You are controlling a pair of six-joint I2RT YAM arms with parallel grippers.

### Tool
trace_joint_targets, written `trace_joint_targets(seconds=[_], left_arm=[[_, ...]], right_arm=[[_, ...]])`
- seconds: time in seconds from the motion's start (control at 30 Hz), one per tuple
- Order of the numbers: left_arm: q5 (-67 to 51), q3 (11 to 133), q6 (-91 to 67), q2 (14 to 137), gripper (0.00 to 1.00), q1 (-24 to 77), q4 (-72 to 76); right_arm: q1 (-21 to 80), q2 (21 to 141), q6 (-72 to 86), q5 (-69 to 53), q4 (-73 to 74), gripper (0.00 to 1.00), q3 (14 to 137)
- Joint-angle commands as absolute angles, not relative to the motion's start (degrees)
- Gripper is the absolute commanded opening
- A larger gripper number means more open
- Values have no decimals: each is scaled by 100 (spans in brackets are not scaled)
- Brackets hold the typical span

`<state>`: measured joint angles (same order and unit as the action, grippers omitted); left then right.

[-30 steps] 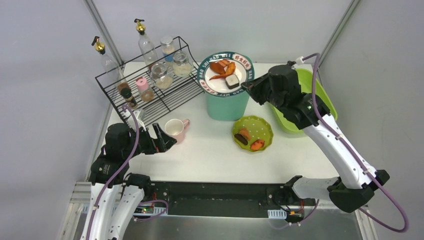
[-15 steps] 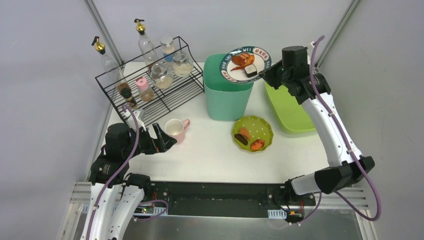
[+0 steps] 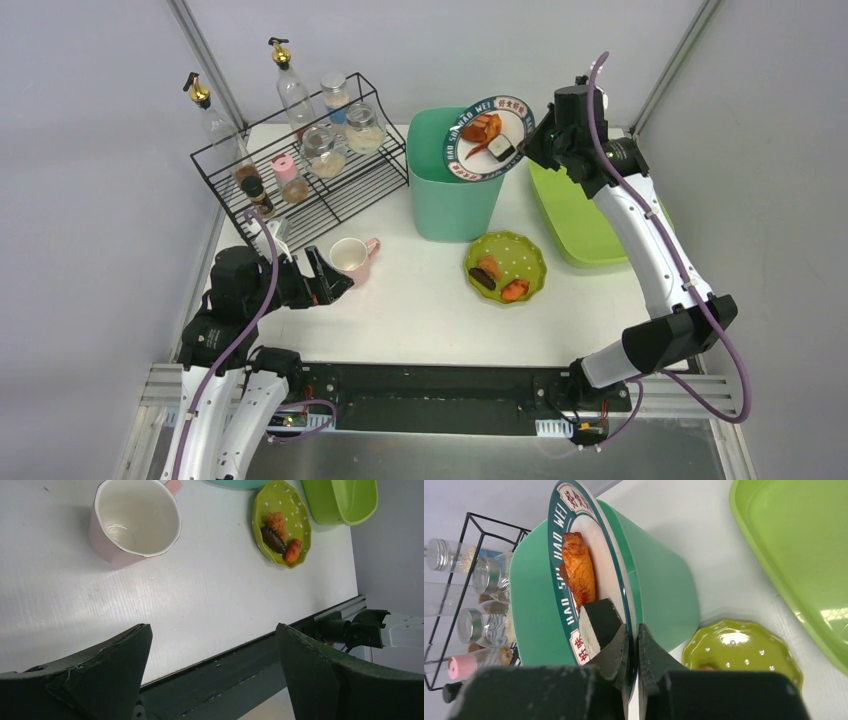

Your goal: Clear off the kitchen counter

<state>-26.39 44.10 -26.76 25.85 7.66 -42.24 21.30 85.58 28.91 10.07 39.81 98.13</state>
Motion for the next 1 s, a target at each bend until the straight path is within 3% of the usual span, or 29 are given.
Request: trace_joint_targets(seconds=[0.0, 0.53, 0.7, 0.97], left_arm=[[-2706, 4388, -2644, 2542, 100, 738, -4017], [-2796, 4379, -2637, 2778, 100, 738, -3999], [-2795, 4384, -2635, 2804, 100, 739, -4000], [-2796, 4377, -2636, 2846, 100, 740, -3999]], right_arm=[[2151, 8481, 2149, 1103, 2979, 0, 10206], [3048, 8846, -1304, 2159, 1466, 0, 10370], [3482, 8609, -2918, 2655, 59, 0, 9724], [3493, 8389, -2818, 3290, -279, 0, 10227]])
